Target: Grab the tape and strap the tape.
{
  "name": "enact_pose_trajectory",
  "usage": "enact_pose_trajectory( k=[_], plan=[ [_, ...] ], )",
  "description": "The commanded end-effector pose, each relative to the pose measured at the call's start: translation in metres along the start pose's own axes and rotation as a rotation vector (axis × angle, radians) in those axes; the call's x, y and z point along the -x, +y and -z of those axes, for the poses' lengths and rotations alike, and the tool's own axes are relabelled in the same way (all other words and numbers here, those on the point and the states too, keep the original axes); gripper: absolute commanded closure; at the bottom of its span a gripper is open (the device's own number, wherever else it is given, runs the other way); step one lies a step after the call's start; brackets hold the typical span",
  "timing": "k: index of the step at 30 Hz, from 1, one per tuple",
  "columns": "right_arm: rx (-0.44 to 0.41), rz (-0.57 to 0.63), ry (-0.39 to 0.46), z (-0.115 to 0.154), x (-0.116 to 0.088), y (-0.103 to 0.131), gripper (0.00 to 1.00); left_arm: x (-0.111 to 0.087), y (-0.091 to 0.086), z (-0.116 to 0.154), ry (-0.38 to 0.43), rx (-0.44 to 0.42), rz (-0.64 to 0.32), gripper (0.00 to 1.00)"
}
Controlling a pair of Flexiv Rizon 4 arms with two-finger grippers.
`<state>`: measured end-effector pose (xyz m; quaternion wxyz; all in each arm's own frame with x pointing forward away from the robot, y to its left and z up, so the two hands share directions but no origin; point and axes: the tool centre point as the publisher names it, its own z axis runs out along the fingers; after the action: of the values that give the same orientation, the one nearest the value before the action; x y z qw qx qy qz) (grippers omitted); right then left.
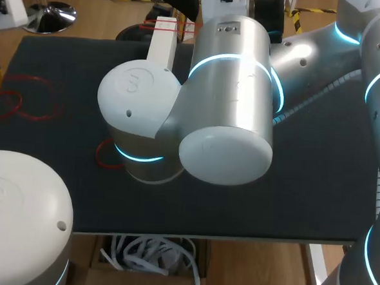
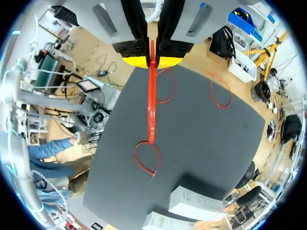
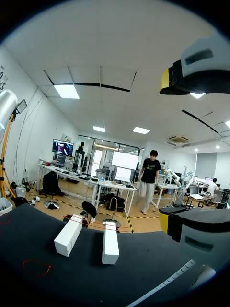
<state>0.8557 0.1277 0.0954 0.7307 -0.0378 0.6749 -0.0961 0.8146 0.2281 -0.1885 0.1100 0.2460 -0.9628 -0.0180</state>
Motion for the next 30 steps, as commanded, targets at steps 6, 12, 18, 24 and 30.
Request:
enact_pose_trajectory(
  k=[6, 12, 18, 24, 30],
  plan=[
    [0.001, 0.003, 0.003, 0.0, 0.002, -0.001, 0.0, 0.01, 0.028, 0.014, -0.023, -0.014, -0.002, 0.73],
    [0.001, 0.003, 0.003, 0.0, 0.002, -0.001, 0.0, 0.016, 0.025, 0.015, -0.021, -0.027, -0.03, 0.0],
    [0.001, 0.003, 0.003, 0.0, 0.002, -0.001, 0.0, 0.016, 0.025, 0.015, -0.021, -0.027, -0.03, 0.0],
    [0.001, 0.003, 0.003, 0.0, 0.002, -0.001, 0.0, 0.016, 0.025, 0.015, -0.021, -0.027, -0.03, 0.0],
    [0.001, 0.003, 0.003, 0.0, 0.002, -0.001, 0.0, 0.016, 0.025, 0.015, -0.021, -0.027, -0.03, 0.0]
  ],
)
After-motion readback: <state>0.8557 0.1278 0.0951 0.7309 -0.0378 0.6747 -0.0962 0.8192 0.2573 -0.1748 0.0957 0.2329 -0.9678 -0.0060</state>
